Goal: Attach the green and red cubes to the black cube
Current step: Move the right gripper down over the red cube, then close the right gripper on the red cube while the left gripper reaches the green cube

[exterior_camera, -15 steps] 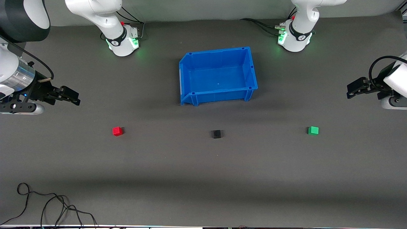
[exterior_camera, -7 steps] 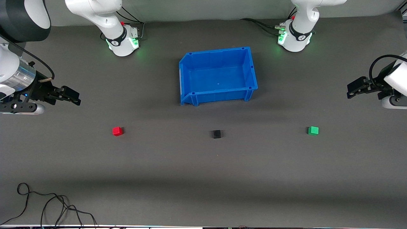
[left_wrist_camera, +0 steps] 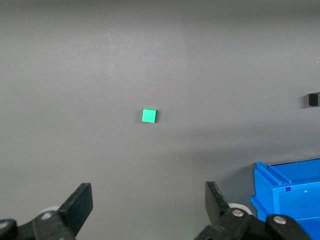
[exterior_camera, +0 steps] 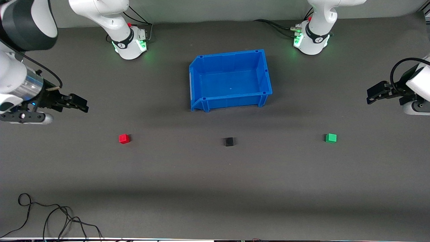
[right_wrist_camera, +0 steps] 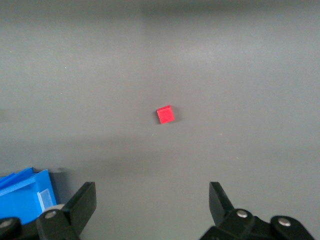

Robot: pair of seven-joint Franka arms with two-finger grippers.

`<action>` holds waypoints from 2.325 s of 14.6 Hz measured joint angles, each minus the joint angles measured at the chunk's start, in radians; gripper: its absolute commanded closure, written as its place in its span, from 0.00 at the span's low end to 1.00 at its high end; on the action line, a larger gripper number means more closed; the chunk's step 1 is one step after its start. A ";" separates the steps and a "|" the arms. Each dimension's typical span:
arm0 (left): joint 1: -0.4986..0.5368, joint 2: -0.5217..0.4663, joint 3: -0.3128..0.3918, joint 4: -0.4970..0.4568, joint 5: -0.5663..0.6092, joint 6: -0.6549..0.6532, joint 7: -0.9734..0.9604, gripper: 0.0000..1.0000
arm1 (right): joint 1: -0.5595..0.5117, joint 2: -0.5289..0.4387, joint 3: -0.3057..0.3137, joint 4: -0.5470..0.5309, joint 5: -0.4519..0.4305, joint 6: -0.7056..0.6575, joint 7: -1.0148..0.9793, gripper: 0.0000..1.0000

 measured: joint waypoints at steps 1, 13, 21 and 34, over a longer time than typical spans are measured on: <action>0.003 0.000 0.001 0.000 0.000 0.000 -0.003 0.00 | 0.000 0.022 0.000 -0.005 0.000 0.025 0.000 0.00; 0.070 0.043 0.010 -0.001 -0.119 -0.011 -0.723 0.00 | 0.008 0.364 0.001 -0.087 -0.001 0.417 -0.032 0.00; 0.168 0.084 0.013 -0.105 -0.248 0.094 -1.144 0.00 | 0.016 0.468 0.001 -0.261 -0.012 0.755 -0.050 0.00; 0.203 0.261 0.004 -0.543 -0.469 0.709 -0.995 0.00 | 0.015 0.485 -0.003 -0.338 -0.012 0.851 -0.065 0.67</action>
